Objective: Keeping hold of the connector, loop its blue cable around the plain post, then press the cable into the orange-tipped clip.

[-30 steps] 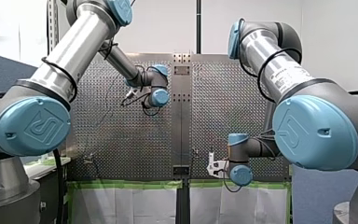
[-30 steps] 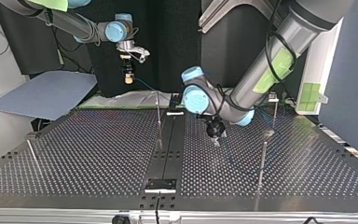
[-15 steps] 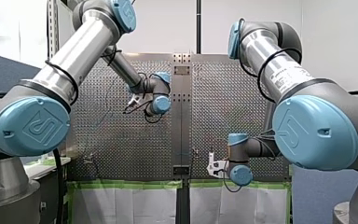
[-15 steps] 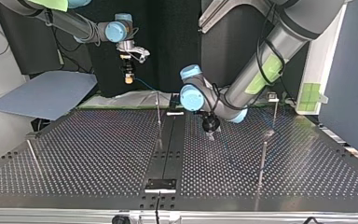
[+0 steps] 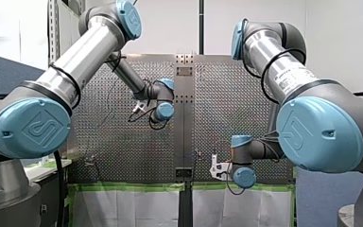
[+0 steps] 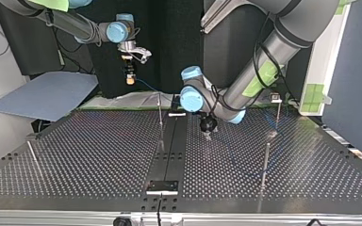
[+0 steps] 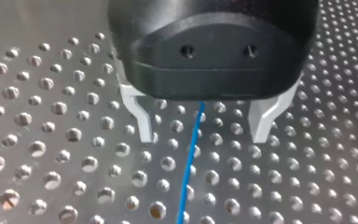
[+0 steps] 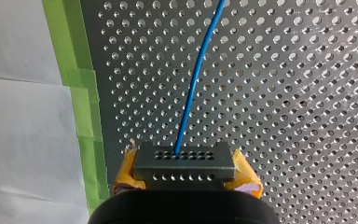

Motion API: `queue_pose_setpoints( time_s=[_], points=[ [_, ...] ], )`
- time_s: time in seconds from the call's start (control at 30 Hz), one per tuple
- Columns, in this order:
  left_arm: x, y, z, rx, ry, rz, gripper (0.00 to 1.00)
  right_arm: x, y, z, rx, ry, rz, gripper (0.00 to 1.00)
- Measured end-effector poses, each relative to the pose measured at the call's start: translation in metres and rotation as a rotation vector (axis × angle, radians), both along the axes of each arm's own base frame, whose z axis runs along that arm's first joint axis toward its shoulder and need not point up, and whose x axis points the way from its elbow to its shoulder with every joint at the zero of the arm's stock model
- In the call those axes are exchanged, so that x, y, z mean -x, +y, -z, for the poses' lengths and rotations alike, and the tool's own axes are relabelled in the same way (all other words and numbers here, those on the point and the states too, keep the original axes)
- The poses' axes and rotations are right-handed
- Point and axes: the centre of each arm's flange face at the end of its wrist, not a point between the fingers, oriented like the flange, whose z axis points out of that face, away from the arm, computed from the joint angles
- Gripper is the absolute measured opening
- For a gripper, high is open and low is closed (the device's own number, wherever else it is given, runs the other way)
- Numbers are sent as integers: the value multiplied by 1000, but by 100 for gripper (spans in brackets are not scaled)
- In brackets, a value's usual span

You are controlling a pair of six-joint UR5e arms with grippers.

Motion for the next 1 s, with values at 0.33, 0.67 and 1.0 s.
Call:
queue_pose_setpoints(
  time_s=[0.33,0.67,1.0],
  points=[
    [4,-6,25,-34,42,-5,100,0,1,0,-3,4,-1,0],
    [8,-16,48,-38,66,29,100,0,0,0,-2,1,0,0],
    [18,-33,91,-55,103,60,100,0,0,0,0,0,1,0]
  ],
)
